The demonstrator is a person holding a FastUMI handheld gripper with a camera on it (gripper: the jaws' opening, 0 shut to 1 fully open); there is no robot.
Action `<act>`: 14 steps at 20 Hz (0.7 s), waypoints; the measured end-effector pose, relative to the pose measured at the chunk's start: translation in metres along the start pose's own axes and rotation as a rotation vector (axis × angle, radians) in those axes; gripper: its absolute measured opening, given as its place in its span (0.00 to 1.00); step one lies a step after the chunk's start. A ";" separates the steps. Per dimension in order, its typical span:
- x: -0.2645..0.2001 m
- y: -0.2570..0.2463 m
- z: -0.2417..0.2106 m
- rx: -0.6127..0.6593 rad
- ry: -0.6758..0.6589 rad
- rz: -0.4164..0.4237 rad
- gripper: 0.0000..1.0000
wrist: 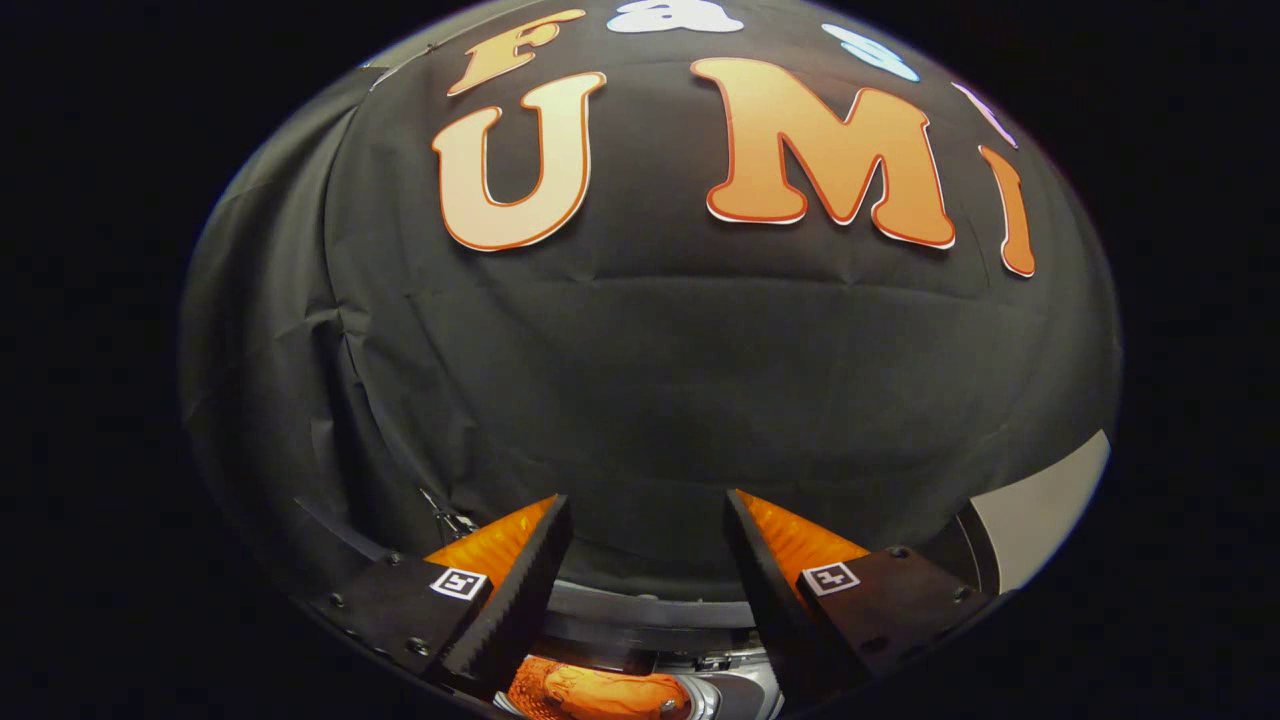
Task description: Put the clothes into the washing machine and then close the washing machine lid.
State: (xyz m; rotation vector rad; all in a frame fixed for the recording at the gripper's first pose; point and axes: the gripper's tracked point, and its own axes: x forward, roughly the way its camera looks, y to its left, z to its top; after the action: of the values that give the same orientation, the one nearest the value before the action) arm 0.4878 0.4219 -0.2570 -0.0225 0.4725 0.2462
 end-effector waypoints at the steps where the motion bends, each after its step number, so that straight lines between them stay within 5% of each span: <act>1: 0.000 0.000 0.000 -0.002 -0.006 0.000 0.99; 14: -0.002 0.000 -0.001 -0.017 -0.071 0.002 0.98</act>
State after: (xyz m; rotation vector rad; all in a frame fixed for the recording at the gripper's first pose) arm 0.4858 0.4216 -0.2568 -0.0294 0.3998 0.2521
